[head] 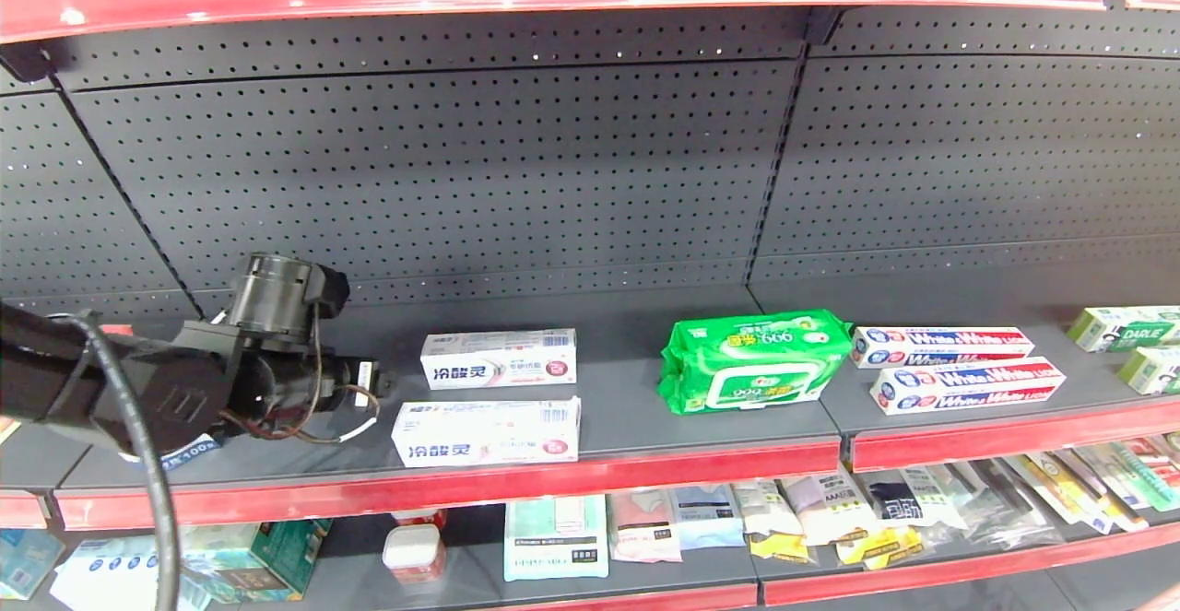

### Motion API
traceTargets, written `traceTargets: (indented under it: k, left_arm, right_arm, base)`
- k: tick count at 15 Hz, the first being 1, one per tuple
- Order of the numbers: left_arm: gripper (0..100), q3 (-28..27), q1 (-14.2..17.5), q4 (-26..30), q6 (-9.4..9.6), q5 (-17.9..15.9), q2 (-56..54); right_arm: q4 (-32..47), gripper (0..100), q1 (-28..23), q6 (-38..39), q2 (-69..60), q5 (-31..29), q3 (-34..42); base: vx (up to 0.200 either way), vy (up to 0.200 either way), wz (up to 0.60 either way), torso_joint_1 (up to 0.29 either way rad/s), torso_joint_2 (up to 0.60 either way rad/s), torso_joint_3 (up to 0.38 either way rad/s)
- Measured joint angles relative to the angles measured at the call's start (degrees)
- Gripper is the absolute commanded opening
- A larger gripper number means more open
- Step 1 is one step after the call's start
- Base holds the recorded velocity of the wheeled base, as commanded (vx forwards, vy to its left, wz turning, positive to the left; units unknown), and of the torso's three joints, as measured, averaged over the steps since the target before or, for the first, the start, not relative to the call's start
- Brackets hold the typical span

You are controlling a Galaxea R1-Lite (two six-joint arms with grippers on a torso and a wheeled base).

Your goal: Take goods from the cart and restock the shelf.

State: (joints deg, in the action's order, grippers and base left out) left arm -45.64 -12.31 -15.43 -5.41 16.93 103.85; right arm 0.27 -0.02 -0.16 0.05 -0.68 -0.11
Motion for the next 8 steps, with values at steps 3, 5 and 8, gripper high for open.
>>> traceTargets:
  k: [3, 5, 8]
  left_arm:
    - [100, 4.9, 0.4, 0.4, 0.22, -0.6, -6.6]
    - [100, 9.1, 0.4, 0.5, 0.22, -1.4, -12.2]
    - [100, 17.1, 0.5, 1.1, 0.24, -3.5, -23.1]
  right_arm:
    - [0.0, 100, 0.0, 0.0, 0.0, 0.0, 0.0]
    - [0.0, 100, 0.0, 0.0, 0.0, 0.0, 0.0]
    - [0.0, 100, 0.0, 0.0, 0.0, 0.0, 0.0]
  base:
    - [0.0, 0.0, 0.0, 0.0, 0.0, 0.0]
    - [0.0, 0.0, 0.0, 0.0, 0.0, 0.0]
    - [0.0, 0.0, 0.0, 0.0, 0.0, 0.0]
